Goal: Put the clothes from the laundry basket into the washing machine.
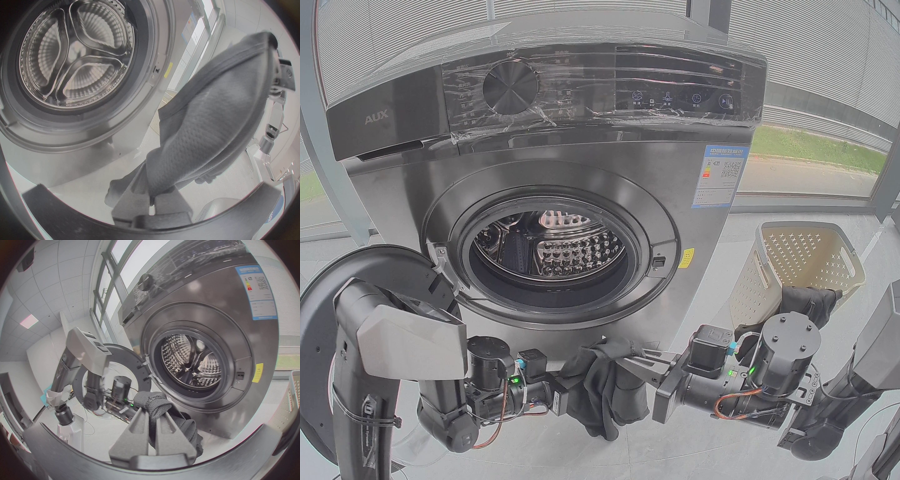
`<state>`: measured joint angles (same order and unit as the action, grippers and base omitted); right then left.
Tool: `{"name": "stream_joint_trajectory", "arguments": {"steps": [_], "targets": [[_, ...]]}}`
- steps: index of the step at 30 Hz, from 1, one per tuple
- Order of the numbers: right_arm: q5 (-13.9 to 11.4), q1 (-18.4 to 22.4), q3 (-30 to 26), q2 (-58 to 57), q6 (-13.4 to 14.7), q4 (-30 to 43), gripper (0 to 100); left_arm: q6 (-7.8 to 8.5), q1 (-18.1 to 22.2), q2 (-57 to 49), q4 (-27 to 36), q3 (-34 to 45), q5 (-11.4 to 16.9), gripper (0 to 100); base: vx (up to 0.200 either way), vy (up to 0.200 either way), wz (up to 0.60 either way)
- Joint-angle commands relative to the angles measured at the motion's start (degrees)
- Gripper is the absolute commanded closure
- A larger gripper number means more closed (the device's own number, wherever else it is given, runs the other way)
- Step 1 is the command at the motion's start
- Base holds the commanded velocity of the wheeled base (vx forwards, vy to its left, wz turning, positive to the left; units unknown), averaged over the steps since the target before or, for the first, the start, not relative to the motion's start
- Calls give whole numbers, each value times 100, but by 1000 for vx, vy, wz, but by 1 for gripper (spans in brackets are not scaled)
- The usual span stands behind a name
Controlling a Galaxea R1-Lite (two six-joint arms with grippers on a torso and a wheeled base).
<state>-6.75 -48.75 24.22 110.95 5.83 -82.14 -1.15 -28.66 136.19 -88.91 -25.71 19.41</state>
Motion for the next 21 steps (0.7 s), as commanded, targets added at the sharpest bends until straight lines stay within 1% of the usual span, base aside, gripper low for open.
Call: {"name": "stream_joint_trajectory", "arguments": {"steps": [1, 3, 5, 7, 9, 10, 12, 14, 15, 16, 17, 19, 21], "targets": [[-28, 524, -163, -91, -55, 5, 100, 0, 423, -1156, -13, 629, 10, 100, 0, 0, 0], [-45, 718, -172, -108, -38, -21, 100, 9, 581, -1719, -13, 963, 2, 100, 0, 0, 0], [-72, 858, -181, -100, -20, -118, 100, -8, 634, -2123, -4, 1200, 19, 100, 0, 0, 0], [-151, 964, -207, -47, -3, -373, 100, -26, 642, -2457, -4, 1349, 10, 100, 0, 0, 0], [-186, 981, -216, -38, 6, -487, 100, -26, 642, -2545, -4, 1376, 10, 100, 0, 0, 0], [-283, 1025, -304, -47, 33, -663, 100, -35, 651, -2730, -4, 1393, 10, 100, 0, 0, 0], [-318, 1052, -348, -73, 59, -672, 100, -35, 678, -2888, -4, 1393, 10, 100, 0, 0, 0], [-344, 1166, -454, -108, 76, -672, 100, -88, 739, -3134, -4, 1384, 19, 100, 0, 0, 0], [-397, 1236, -506, -117, 85, -672, 100, -105, 765, -3248, -4, 1384, 19, 100, 0, 0, 0], [-397, 1236, -506, -117, 85, -672, 100, -105, 765, -3248, -4, 1384, 19, 100, 0, 0, 0], [-529, 1324, -585, -152, 147, -681, 100, -193, 853, -3450, 5, 1384, 19, 100, 0, 0, 0], [-573, 1377, -656, -223, 191, -672, 100, -360, 888, -3600, 5, 1332, 28, 100, 0, 0, 0], [-573, 1395, -708, -240, 261, -681, 100, -439, 897, -3776, 5, 1261, 19, 100, 0, 0, 0]]}}
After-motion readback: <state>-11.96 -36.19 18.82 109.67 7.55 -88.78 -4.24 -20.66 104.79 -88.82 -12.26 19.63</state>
